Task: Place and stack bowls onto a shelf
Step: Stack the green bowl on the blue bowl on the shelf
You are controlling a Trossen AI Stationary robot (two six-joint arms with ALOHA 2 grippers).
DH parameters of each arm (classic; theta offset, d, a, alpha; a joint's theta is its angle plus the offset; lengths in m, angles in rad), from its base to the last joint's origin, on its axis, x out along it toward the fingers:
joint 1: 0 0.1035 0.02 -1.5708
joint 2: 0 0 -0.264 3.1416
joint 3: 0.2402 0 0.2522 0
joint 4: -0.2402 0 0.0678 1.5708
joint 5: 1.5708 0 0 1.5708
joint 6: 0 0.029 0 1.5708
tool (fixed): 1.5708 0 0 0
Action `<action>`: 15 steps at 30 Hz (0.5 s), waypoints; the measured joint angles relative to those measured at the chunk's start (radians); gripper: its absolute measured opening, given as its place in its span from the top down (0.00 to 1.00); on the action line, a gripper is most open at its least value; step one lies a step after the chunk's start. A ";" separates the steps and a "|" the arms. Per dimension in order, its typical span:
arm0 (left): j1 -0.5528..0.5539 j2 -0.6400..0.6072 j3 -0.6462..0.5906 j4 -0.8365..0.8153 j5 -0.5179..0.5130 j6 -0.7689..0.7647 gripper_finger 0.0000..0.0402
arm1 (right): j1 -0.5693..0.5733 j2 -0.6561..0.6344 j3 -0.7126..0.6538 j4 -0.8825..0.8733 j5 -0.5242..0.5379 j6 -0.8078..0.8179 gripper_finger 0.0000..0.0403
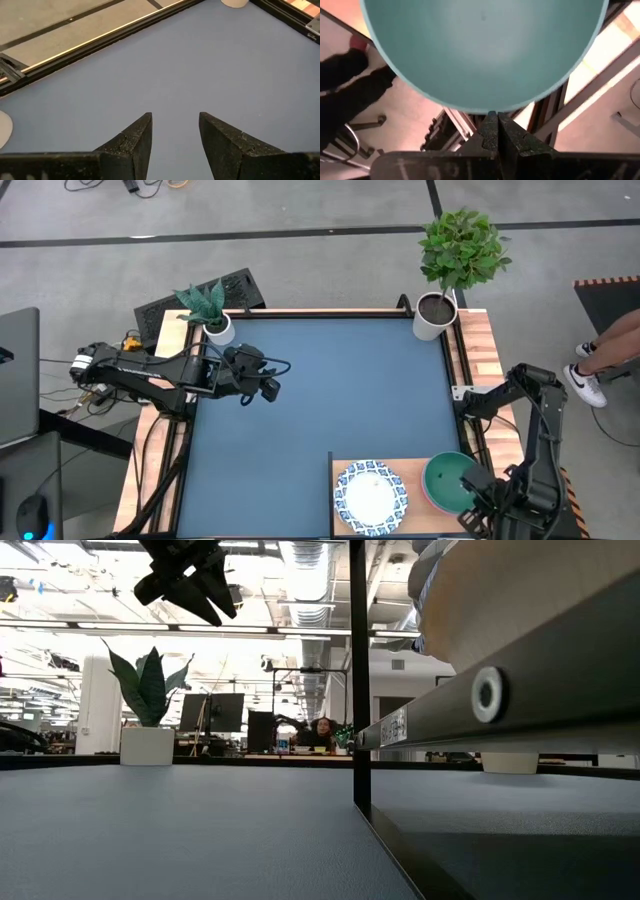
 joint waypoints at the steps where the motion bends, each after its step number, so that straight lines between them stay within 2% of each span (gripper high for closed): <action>1: 0.000 0.000 0.000 0.000 0.000 -0.002 0.63 | 0.000 0.000 0.000 -0.003 0.012 0.000 0.95; 15: 0.000 0.000 0.000 -0.001 0.003 -0.008 0.63 | 0.000 0.000 0.000 -0.019 0.042 0.008 0.95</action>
